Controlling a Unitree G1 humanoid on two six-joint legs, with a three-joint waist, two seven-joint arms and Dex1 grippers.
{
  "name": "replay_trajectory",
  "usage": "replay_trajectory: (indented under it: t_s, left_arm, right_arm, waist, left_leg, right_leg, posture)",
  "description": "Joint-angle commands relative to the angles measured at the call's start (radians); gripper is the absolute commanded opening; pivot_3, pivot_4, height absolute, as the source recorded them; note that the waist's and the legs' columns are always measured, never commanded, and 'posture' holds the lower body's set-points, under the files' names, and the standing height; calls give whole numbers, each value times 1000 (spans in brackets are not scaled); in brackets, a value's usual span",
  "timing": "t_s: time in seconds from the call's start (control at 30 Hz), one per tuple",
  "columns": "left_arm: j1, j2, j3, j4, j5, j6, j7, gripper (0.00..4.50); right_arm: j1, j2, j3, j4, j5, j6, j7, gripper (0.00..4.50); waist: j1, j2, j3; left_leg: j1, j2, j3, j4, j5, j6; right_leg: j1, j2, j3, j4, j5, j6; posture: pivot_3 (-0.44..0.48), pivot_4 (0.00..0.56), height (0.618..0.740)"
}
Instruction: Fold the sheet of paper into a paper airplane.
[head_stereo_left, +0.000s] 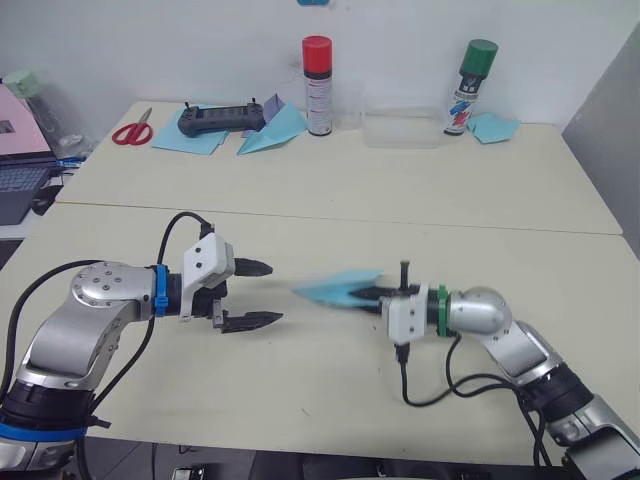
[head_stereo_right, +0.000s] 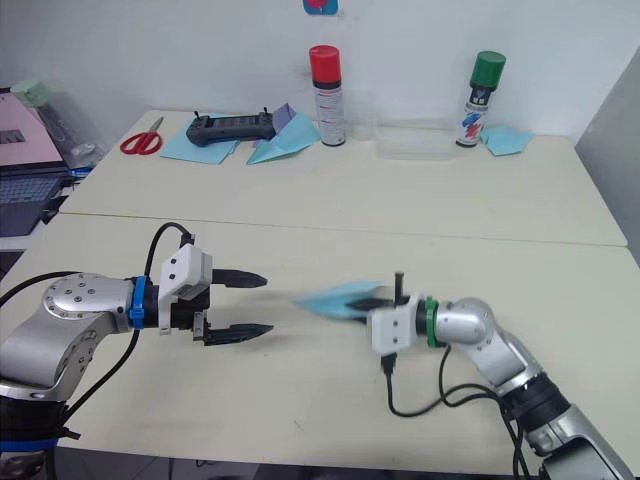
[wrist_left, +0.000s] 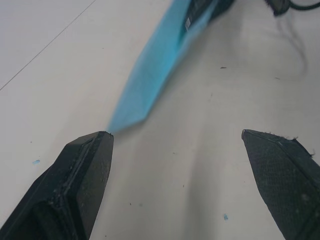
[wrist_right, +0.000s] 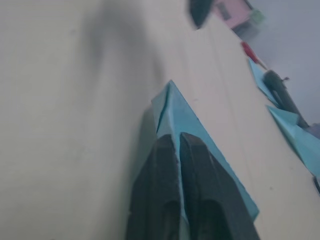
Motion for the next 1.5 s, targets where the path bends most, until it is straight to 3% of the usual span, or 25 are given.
replay_trajectory:
  t_s: [0.03,0.3,0.37,0.47,0.6,0.87,1.0,1.27,1.5]
  left_arm:
    - [4,1,17,-49,-17,10,10,4500]
    - [-33,-52,-22,-44,-9,5,33,4500]
    - [-70,-108,-53,-8,15,-7,68,4500]
    - [-114,-191,-82,65,55,-32,123,3934]
    - [-182,-305,-136,217,130,-139,168,2607]
    - [-172,-337,-197,309,204,-197,146,27]
    - [-115,-295,-236,302,244,-197,109,27]
    - [-76,-305,-246,285,250,-187,109,27]
    - [-53,-306,-254,263,265,-186,114,27]
  right_arm:
    - [42,-38,-9,-48,43,-10,55,1632]
    - [204,-165,-141,-390,437,352,204,4486]
    - [210,-153,-192,-415,487,438,161,4486]
    - [193,-99,-224,-415,508,537,93,4500]
    - [131,-4,-214,-385,461,595,8,4500]
    - [133,62,-214,-436,452,702,-60,4500]
    - [167,58,-215,-463,449,728,-69,4500]
    - [187,58,-249,-469,499,801,-69,4500]
    - [138,49,-377,-449,729,1229,-130,4500]
  waist:
    - [0,0,0]
    - [2,0,0]
    - [3,0,0]
    - [5,0,0]
    - [0,0,0]
    - [1,0,0]
    - [-1,0,0]
    - [-1,0,0]
    - [-1,0,0]
  left_leg:
    - [0,0,0,0,0,0]
    - [2,0,-1,3,0,0]
    - [2,0,-2,5,0,0]
    - [2,0,-2,11,0,0]
    - [2,0,-2,16,0,0]
    - [1,0,-3,16,0,0]
    - [1,0,-3,16,0,0]
    - [1,0,-3,17,0,0]
    - [1,0,-3,16,0,0]
  right_leg:
    - [0,0,0,0,0,0]
    - [1,0,0,7,-1,1]
    - [2,1,0,8,-3,4]
    - [3,1,0,11,-3,4]
    - [3,2,0,15,-2,5]
    - [2,3,0,15,-2,5]
    - [2,3,1,15,-2,5]
    - [3,2,1,15,-1,5]
    - [3,2,1,15,-1,5]
  posture:
    - [0,150,740]
    - [0,150,740]
    - [0,150,740]
    - [0,150,740]
    - [0,150,740]
    - [0,150,740]
    - [0,150,740]
    - [0,150,740]
    - [0,150,740]
